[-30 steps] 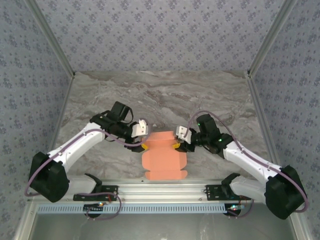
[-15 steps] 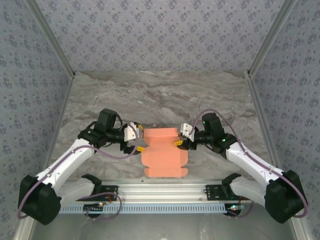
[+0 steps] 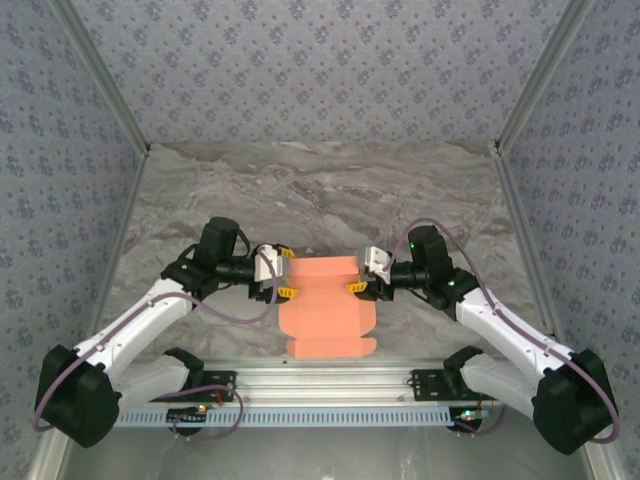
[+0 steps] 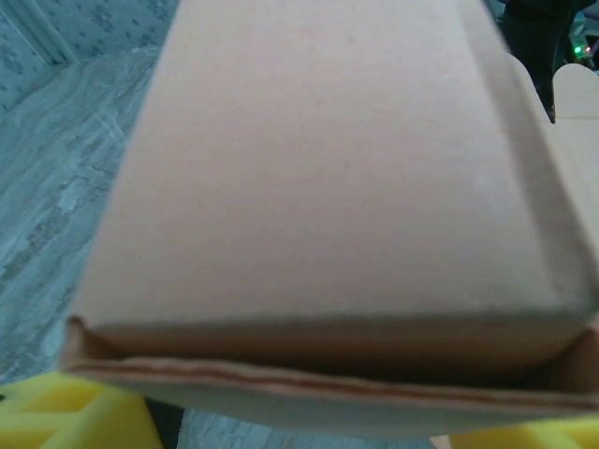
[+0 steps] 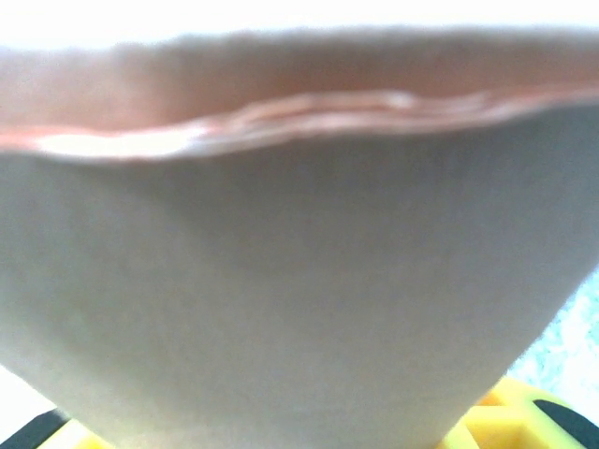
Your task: Fold the paper box
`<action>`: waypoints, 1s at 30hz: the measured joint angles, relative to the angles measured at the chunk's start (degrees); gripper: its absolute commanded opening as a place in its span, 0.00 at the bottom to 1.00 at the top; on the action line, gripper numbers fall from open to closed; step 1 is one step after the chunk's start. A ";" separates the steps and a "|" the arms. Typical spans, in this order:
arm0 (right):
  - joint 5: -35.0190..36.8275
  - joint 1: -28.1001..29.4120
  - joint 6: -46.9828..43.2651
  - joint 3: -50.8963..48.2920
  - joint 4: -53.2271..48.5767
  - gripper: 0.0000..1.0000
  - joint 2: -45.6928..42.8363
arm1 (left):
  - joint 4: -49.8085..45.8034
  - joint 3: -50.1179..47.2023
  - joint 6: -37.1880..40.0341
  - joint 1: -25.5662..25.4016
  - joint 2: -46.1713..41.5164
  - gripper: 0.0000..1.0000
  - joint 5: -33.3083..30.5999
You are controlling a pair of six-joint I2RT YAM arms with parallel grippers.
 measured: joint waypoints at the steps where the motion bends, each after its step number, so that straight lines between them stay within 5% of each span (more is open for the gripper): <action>1: 0.00 0.00 0.00 -0.02 0.00 0.43 0.00 | 0.02 0.00 0.09 0.02 0.17 0.58 0.39; 15: 1.36 0.52 2.25 -0.50 1.09 0.47 0.02 | -1.25 1.11 0.42 0.09 2.67 0.28 1.36; 30: 1.90 0.37 7.58 -4.13 7.76 0.70 -3.02 | -5.64 5.29 0.15 0.13 5.77 0.33 2.32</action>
